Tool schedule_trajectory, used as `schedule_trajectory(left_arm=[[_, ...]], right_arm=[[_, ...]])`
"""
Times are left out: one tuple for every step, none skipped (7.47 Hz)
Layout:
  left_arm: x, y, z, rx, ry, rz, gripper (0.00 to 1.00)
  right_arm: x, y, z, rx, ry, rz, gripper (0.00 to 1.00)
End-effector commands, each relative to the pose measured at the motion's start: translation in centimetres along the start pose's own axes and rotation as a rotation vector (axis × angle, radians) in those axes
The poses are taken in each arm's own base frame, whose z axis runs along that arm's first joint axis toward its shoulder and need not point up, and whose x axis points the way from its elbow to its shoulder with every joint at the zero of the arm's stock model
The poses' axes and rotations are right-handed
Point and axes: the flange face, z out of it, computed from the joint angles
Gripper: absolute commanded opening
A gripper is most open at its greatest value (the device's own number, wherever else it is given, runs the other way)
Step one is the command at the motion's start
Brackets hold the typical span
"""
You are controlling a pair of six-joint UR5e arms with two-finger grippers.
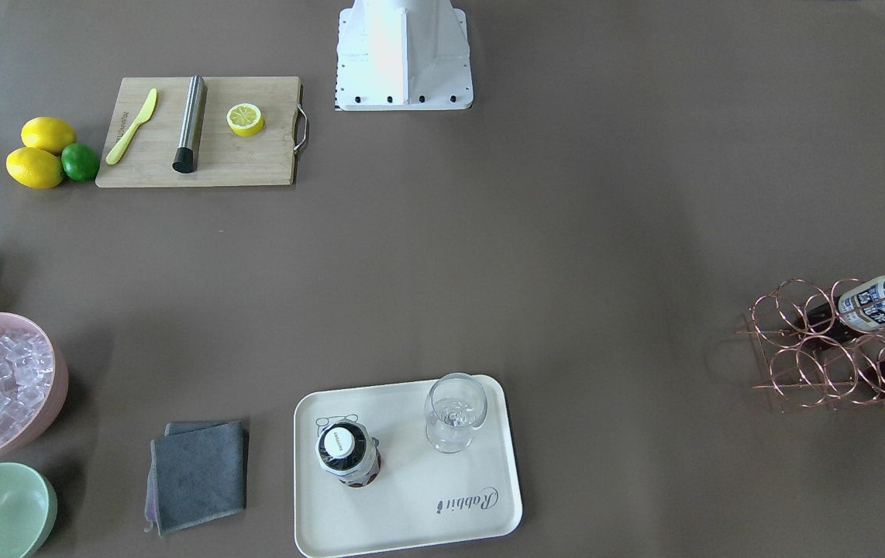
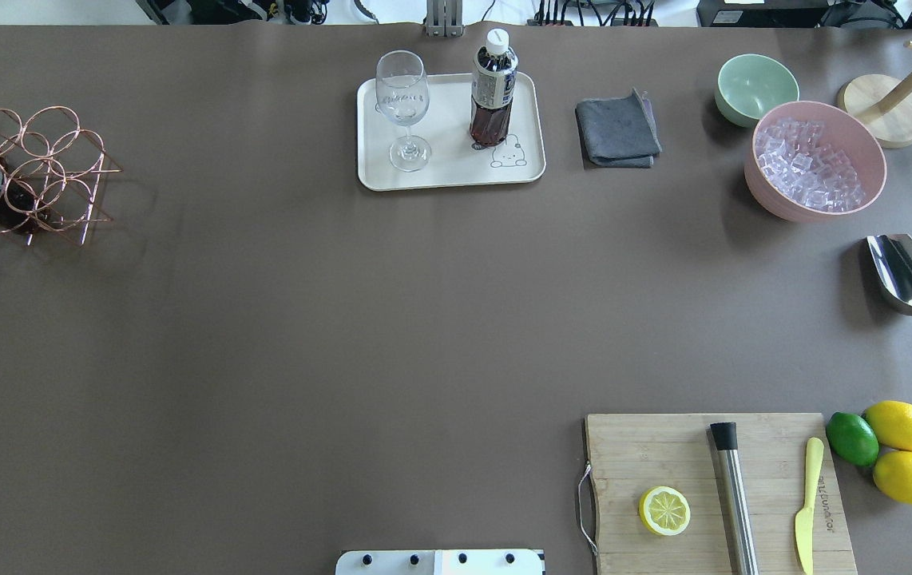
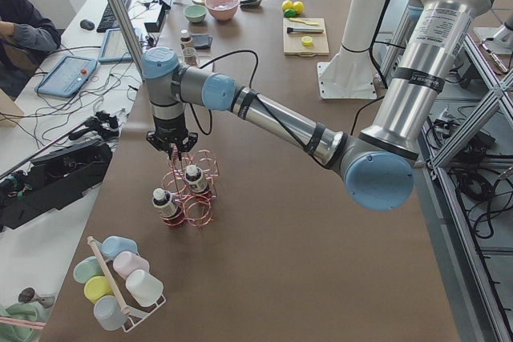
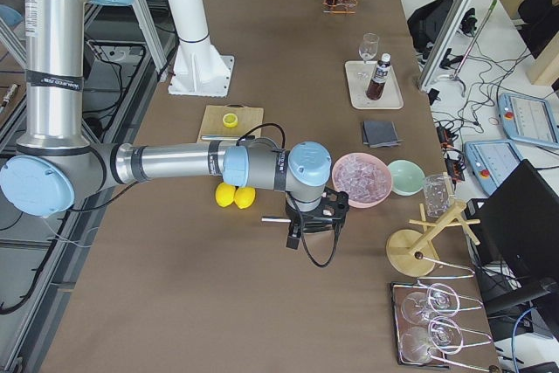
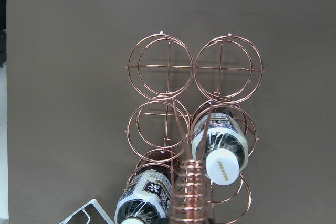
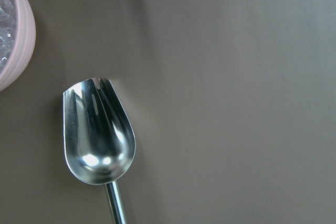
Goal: Take tea from basket to plate
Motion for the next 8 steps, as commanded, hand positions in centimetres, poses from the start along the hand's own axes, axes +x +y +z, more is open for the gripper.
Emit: schedule_trajectory(left_arm=[[0.1, -0.4, 0.4, -0.028, -0.005, -0.009, 0.0], [0.3, -1.1, 0.7, -0.027, 0.001, -0.009, 0.0], [0.5, -1.6, 0.4, -0.024, -0.004, -0.027, 0.0], [0.7, -2.3, -0.1, -0.017, -0.014, -0.036, 0.0], [0.8, -2.4, -0.3, -0.012, -0.015, -0.038, 0.0], [0.8, -2.4, -0.3, -0.011, -0.013, -0.039, 0.0], [1.0, -2.6, -0.5, -0.008, -0.017, -0.037, 0.0], [1.0, -2.5, -0.4, -0.008, -0.016, -0.043, 0.0]], right_arm=[[1.2, 0.0, 1.2, -0.026, 0.002, 0.026, 1.0], [1.5, -0.1, 1.7, -0.036, 0.0, 0.035, 1.0], [1.4, -0.2, 1.6, -0.033, -0.003, 0.034, 1.0], [1.6, -0.2, 1.8, -0.037, -0.003, 0.038, 1.0], [1.5, -0.2, 1.6, -0.035, -0.005, 0.035, 1.0], [1.6, -0.2, 1.7, -0.037, -0.004, 0.037, 1.0], [1.7, -0.2, 1.8, -0.04, -0.004, 0.04, 1.0], [1.5, -0.2, 1.7, -0.036, -0.004, 0.036, 1.0]])
